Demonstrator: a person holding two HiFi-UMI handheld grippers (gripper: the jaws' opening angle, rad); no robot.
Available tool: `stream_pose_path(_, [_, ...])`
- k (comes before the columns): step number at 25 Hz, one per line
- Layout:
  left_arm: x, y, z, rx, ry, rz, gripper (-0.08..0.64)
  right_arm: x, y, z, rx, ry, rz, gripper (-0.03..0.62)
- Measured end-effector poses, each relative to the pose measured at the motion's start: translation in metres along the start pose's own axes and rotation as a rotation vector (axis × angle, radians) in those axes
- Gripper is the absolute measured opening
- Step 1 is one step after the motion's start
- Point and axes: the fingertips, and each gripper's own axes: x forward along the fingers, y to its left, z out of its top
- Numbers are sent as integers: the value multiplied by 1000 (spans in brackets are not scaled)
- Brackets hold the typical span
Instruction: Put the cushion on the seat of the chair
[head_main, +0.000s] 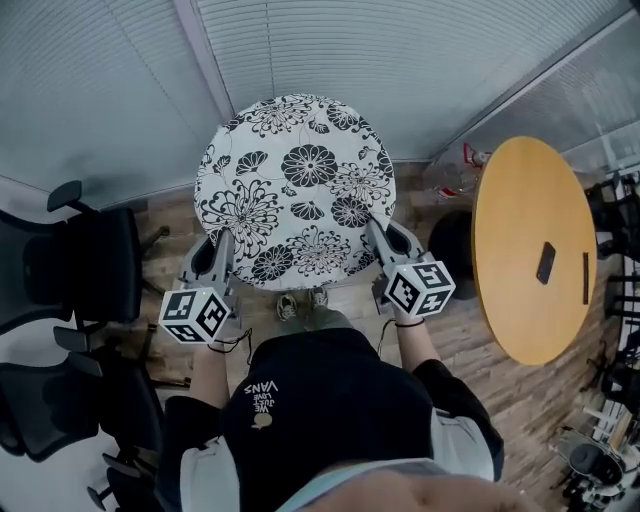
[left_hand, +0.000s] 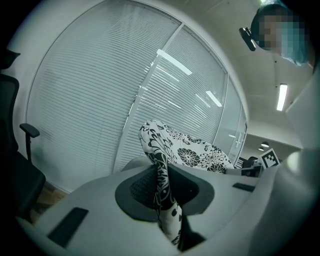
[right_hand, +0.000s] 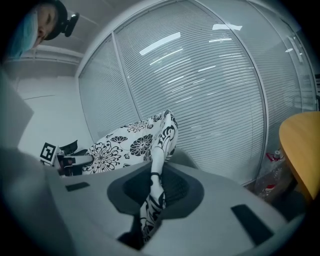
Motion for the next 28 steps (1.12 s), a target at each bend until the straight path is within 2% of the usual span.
stream_pose_path(8, [8,3,3,-11,23,-4,58,4,-2,7,-12,30,-18,43])
stream_pose_path(12, [-5,-1,-1,16,-30,-44,58,-11,11,0,-41,-24,-32,43])
stream_pose_path(17, [-12,-7,7,95,-119,-85,58,-19,17,1,-80,-140,-24,43])
stream_pose_path(28, [-8,-4,5,78,-87,-74,58,-14,16,0,-76,-102,-32,43])
